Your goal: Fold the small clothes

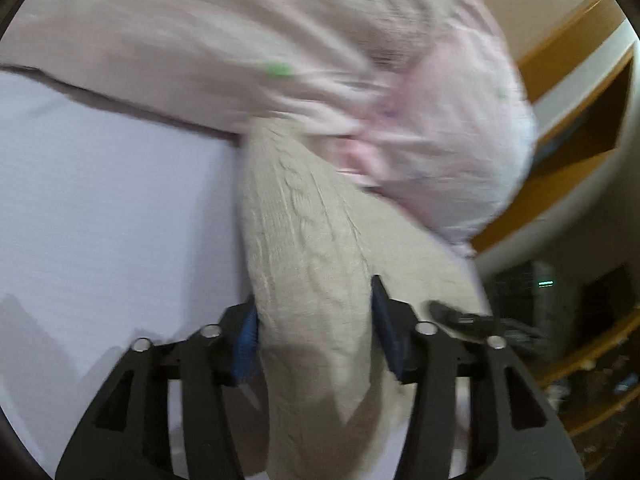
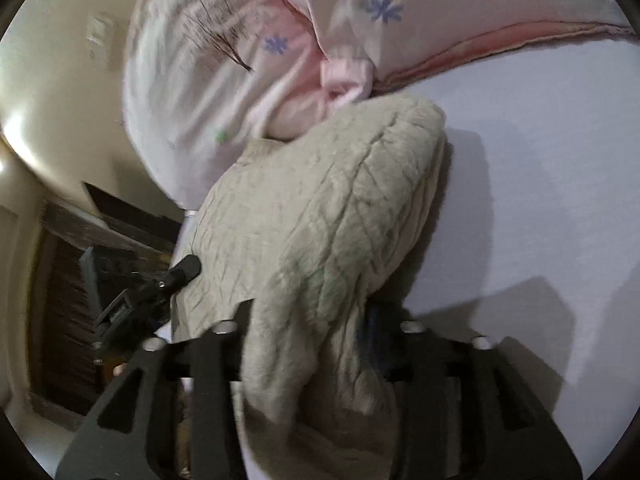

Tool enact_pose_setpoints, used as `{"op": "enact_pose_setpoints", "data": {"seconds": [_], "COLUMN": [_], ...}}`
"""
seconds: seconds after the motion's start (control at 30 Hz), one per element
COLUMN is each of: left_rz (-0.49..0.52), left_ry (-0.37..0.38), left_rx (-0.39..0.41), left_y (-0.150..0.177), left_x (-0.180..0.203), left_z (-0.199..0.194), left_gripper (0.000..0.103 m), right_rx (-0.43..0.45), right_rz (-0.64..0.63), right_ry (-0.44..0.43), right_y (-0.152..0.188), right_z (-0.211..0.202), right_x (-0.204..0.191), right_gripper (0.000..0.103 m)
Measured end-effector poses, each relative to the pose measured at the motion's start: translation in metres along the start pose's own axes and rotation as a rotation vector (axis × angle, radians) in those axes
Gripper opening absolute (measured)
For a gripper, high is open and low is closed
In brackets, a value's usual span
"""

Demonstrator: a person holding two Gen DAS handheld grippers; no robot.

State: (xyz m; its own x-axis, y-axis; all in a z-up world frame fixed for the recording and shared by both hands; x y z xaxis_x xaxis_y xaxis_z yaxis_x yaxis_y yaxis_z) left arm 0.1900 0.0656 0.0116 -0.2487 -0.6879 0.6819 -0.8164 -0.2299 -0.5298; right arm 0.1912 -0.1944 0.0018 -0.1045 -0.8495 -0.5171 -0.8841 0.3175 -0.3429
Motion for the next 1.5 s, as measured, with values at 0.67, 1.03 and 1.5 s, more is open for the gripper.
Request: {"op": "enact_pose_setpoints", "data": {"seconds": [0.67, 1.03, 1.5], "left_rz": [0.309, 0.333, 0.332], "left_ry": [-0.549, -0.568, -0.568], "left_rx": [-0.093, -0.092, -0.091], "left_y": [0.126, 0.128, 0.128], "left_x": [0.032, 0.034, 0.034], "left_z": [-0.029, -0.025, -0.025], "left_gripper": [0.102, 0.102, 0.102], "right_rx": [0.172, 0.191, 0.194], "right_rz": [-0.179, -0.280, -0.279], "right_ry": [0.537, 0.693, 0.695], "right_y": [0.149, 0.155, 0.153], "right_z": [-0.045, -0.016, -0.014], "right_x": [-0.052, -0.075, -0.076], "right_gripper": [0.101, 0.101, 0.101]}}
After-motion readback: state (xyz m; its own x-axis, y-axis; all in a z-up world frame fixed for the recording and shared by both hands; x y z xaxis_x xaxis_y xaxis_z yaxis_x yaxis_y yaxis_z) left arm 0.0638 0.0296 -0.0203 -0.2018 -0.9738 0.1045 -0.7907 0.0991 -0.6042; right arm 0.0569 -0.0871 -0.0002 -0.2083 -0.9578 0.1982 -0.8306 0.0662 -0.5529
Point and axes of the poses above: each gripper's, at about its wrist camera, not at the fingertips, and z roughly the way its jaws point, x to its right, y to its underside, the point moved 1 cm from there along z, roughly the way its jaws point, and after that the axes turned 9 degrees about y, right-handed, at the moved point
